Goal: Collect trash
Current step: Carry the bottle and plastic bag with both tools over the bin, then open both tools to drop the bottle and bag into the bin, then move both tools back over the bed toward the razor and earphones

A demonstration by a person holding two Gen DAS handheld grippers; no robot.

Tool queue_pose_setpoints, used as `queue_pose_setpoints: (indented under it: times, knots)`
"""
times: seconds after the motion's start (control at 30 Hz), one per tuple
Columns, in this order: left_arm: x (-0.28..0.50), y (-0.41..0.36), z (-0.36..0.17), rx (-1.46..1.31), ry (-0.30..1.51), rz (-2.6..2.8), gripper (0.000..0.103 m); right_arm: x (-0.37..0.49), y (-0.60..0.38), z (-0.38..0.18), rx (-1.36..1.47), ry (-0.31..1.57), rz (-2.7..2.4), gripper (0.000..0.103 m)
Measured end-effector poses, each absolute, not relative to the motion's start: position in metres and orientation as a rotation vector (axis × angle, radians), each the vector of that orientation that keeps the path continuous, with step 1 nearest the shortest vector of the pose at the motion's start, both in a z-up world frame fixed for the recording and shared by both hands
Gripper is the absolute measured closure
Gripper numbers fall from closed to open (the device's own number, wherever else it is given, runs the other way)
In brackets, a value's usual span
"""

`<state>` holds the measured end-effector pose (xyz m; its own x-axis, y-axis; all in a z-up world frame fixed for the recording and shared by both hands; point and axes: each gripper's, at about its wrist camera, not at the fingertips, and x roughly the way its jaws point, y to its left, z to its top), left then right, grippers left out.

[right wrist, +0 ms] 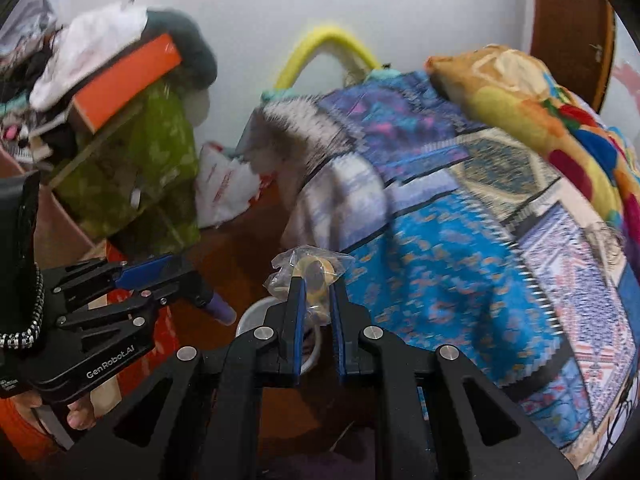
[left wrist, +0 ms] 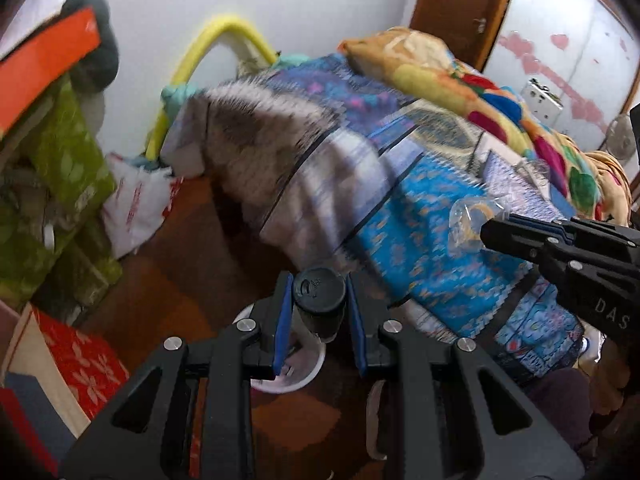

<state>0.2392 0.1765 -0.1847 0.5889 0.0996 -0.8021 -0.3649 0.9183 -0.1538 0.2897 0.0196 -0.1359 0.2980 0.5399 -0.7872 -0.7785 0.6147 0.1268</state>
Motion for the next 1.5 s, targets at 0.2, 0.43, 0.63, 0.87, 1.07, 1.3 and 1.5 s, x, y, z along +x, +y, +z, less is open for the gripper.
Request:
queue_pose_setpoints:
  times: [0.2, 0.43, 0.63, 0.87, 1.07, 1.3, 1.5]
  knots:
    - [0.233, 0.203, -0.236, -0.399, 0.985, 0.303, 0.077, 0.28, 0.058, -0.179, -0.39, 1.005, 0.924, 0.092]
    - [0.237, 0.227, -0.294, -0.491, 1.084, 0.327, 0.077, 0.284, 0.091, -0.226, -0.432, 1.163, 0.95, 0.092]
    - [0.243, 0.24, -0.312, -0.536, 1.104, 0.34, 0.077, 0.288, 0.113, -0.248, -0.444, 1.226, 0.968, 0.091]
    - [0.245, 0.246, -0.313, -0.548, 1.116, 0.327, 0.074, 0.295, 0.124, -0.25, -0.427, 1.242, 0.979, 0.064]
    - [0.235, 0.243, -0.3, -0.503, 1.105, 0.342, 0.074, 0.291, 0.112, -0.236, -0.447, 1.183, 0.975, 0.063]
    - [0.224, 0.23, -0.267, -0.469, 1.06, 0.354, 0.074, 0.284, 0.089, -0.207, -0.425, 1.117, 0.98, 0.063]
    - [0.217, 0.209, -0.224, -0.405, 0.994, 0.36, 0.074, 0.275, 0.063, -0.171, -0.388, 1.025, 0.976, 0.063]
